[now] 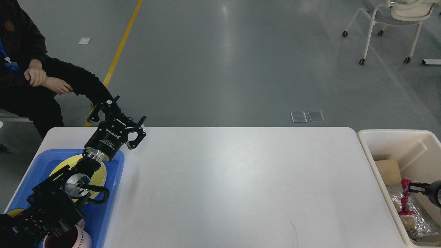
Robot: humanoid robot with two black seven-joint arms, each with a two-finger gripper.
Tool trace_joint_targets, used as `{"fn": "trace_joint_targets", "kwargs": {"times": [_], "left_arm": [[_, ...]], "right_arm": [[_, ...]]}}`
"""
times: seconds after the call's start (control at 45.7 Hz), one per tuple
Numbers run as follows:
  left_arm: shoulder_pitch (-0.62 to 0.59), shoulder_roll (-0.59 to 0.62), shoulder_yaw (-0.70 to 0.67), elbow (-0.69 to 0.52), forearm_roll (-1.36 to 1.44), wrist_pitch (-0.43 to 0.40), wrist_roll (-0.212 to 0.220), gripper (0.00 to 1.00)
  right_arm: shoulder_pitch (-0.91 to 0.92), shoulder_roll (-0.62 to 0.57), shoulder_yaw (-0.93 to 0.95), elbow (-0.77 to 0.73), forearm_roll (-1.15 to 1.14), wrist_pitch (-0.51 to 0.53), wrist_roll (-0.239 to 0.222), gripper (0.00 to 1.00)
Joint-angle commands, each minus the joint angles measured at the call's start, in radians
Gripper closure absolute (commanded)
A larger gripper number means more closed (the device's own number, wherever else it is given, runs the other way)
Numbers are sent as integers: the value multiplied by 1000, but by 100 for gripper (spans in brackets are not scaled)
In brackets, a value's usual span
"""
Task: Tidy desktop
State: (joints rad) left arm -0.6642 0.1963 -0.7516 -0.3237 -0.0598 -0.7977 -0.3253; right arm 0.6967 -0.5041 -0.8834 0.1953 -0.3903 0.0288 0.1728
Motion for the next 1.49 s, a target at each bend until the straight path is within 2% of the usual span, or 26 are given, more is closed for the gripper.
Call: {"fn": "trace_joint_targets", "kwargs": {"times": [0.0, 0.219, 0.372, 0.438, 0.569, 0.657, 0.789, 0.942, 0.986, 1.073, 1.117, 1.183, 1.248, 1.402, 1.468], "left_arm": [[0, 0, 0, 0, 0, 0, -1, 0], [0, 0, 0, 0, 0, 0, -1, 0], [0, 0, 0, 0, 0, 0, -1, 0], [0, 0, 0, 0, 0, 0, -1, 0], [0, 0, 0, 0, 0, 0, -1, 0], [0, 0, 0, 0, 0, 0, -1, 0], [0, 0, 0, 0, 0, 0, -1, 0], [0, 0, 0, 0, 0, 2, -1, 0], [0, 0, 0, 0, 0, 0, -1, 0], [0, 0, 0, 0, -2, 0, -1, 0], [0, 0, 0, 0, 0, 0, -1, 0], [0, 0, 0, 0, 0, 0, -1, 0], [0, 0, 0, 0, 0, 0, -1, 0], [0, -2, 0, 0, 0, 0, -1, 0], [0, -2, 0, 0, 0, 0, -1, 0]], "right_arm": [[-2, -2, 26, -2, 1, 0, -1, 0], [32, -11, 55, -2, 4, -10, 5, 0], [142, -48, 236, 15, 54, -12, 5, 0], [185, -97, 377, 67, 73, -12, 5, 0], [265, -218, 935, 343, 102, 2, -12, 0], [264, -226, 1214, 461, 178, 3, -12, 0], [264, -125, 1431, 542, 365, 3, -12, 0], [245, 31, 1515, 512, 606, 16, -10, 0], [231, 56, 1518, 498, 651, 49, -4, 0], [189, 127, 1520, 454, 703, 183, 10, 0], [159, 171, 1523, 417, 712, 239, 31, 0], [116, 223, 1537, 353, 716, 310, 97, 0], [84, 263, 1544, 294, 717, 376, 143, 0], [11, 318, 1650, 222, 719, 477, 200, 0], [-11, 323, 1722, 210, 719, 508, 201, 0]]}}
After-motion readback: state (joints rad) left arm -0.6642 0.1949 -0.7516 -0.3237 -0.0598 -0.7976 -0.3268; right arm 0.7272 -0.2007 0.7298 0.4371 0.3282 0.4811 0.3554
